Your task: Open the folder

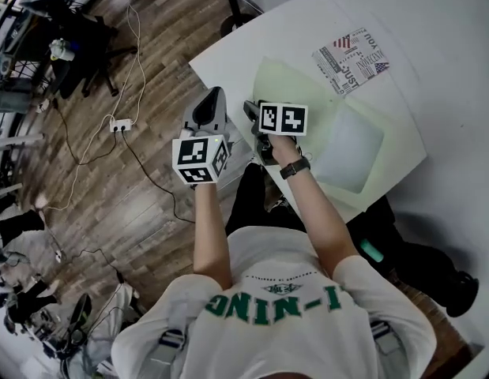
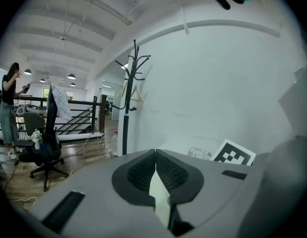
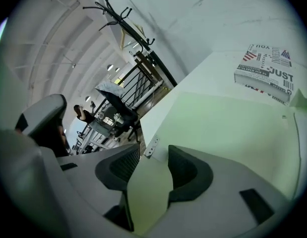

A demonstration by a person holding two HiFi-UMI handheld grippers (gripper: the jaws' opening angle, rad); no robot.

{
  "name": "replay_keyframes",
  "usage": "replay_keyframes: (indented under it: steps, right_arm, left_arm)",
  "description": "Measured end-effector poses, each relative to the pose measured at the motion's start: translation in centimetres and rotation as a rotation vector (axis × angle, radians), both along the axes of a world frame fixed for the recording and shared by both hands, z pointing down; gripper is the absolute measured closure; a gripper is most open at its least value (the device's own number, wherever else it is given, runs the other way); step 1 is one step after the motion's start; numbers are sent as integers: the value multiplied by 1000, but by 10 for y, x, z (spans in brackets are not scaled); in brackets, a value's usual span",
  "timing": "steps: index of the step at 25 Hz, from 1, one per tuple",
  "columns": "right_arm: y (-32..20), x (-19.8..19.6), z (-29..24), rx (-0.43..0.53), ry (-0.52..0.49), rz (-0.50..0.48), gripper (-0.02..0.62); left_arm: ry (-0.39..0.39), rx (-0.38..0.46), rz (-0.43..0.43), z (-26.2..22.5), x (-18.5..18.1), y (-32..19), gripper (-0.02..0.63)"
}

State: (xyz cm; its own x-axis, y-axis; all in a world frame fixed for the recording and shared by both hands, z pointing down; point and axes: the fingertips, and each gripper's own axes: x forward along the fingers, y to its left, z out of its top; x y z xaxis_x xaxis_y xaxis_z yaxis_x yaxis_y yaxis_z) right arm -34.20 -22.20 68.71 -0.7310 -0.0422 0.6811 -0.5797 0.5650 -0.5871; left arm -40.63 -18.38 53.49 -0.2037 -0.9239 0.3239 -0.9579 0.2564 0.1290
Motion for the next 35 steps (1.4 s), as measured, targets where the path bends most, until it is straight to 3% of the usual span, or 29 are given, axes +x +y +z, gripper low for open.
replay_keyframes:
  steps: [6,9,11,12,14,25,28,35]
  right_arm:
    - [5,-20,44,47,173,11,391]
    - [7,-28,66,55,246,5,350]
    - [7,-27,84,63,300,8,503]
    - [6,-26,90,73,312,17,534]
    - [2,-24,95,94,292,31,583]
    - [3,-27,86,47,177,-6,581]
    - [2,-23,70,23,119,-7,581]
    - [-15,10,13,77,19,59,581]
  left_arm:
    - [26,-15,-54,19,-27,16,591]
    - [39,-25,-77,29,-38,21,590]
    - [53,-29,-91,34,-42,23,589]
    - [63,-26,-95,35,-43,25,589]
    - [79,-13,-94,34,-42,25,591]
    - [79,-24,-47,29,-27,20,589]
    - [73,-29,-22,24,-18,14,591]
    - [64,-44,67,5,16,-10,590]
